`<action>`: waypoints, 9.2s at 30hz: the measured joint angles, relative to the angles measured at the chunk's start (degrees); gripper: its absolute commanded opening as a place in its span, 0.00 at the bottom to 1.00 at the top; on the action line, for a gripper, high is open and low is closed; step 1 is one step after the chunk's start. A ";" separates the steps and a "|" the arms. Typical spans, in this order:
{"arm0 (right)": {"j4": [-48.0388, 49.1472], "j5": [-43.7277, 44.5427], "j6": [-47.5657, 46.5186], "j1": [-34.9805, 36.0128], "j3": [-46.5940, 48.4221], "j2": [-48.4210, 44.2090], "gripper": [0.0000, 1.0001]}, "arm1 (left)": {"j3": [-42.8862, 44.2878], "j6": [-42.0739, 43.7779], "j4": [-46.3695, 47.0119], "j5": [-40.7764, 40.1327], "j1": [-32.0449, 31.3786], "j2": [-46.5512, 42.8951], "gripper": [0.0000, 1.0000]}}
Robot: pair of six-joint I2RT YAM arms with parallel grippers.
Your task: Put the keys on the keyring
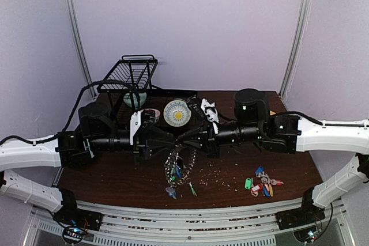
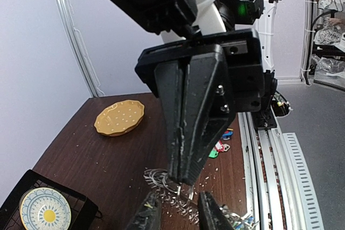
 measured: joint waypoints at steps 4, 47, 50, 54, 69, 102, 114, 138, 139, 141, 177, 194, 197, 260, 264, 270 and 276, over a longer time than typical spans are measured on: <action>-0.28 -0.61 -0.63 0.11 0.00 0.02 0.00 | 2.05 1.03 -2.60 0.00 0.02 1.07 0.23; -39.08 34.51 28.59 -15.50 -4.13 -6.97 0.50 | 3.52 5.29 -8.55 -17.44 0.17 3.04 0.00; -44.11 35.39 32.37 -15.52 -8.04 -5.68 0.43 | 3.52 5.25 -8.57 -17.81 0.17 3.04 0.00; -46.60 35.36 37.40 -15.52 -13.70 -1.49 0.39 | 3.50 5.25 -8.57 -17.86 0.17 3.02 0.00; -38.62 35.43 48.00 -15.56 -21.24 0.52 0.30 | 2.78 5.62 -8.59 -17.64 0.17 1.46 0.00; -39.41 40.63 45.20 -16.00 -20.57 2.80 0.00 | 2.38 5.77 -8.55 -14.40 0.17 -0.66 0.00; -31.28 22.80 22.56 -1.18 -3.91 4.46 0.00 | 1.49 8.24 -8.72 -15.54 0.17 -1.27 0.00; -27.67 2.58 -7.91 1.36 22.23 9.70 0.00 | 1.51 9.18 -10.25 -15.54 0.17 -1.31 0.00; -27.96 2.64 -8.50 1.25 22.60 10.43 0.00 | 1.51 9.09 -10.25 -15.50 0.17 -1.31 0.00; -28.70 2.73 -8.98 0.94 23.08 11.41 0.00 | 1.51 9.05 -10.25 -15.50 0.17 -1.31 0.00; -26.03 1.05 -7.93 -3.37 23.56 13.31 0.00 | 1.49 9.11 -10.27 -14.10 0.42 -2.05 0.00; -22.84 -10.21 -7.23 -4.31 22.47 13.86 0.00 | -2.86 9.05 -4.52 -9.86 0.48 -7.48 0.00; -21.66 -12.28 -7.21 -4.31 21.73 14.10 0.05 | -3.56 8.66 -3.67 -9.53 0.50 -8.17 0.00; -46.23 13.07 -32.37 5.49 39.91 13.70 0.00 | 0.44 6.16 -3.93 -2.82 0.63 -3.04 0.36; -50.05 15.78 -34.47 6.69 41.88 15.80 0.00 | 0.50 6.21 -3.98 -0.09 0.63 -2.99 0.33; -52.13 17.51 -36.17 7.96 43.12 17.64 0.00 | 0.50 6.12 -3.80 1.51 0.74 -3.28 0.19; -52.28 18.16 -36.92 8.17 43.32 17.66 0.00 | 0.50 6.08 -3.72 1.64 0.79 -3.26 0.05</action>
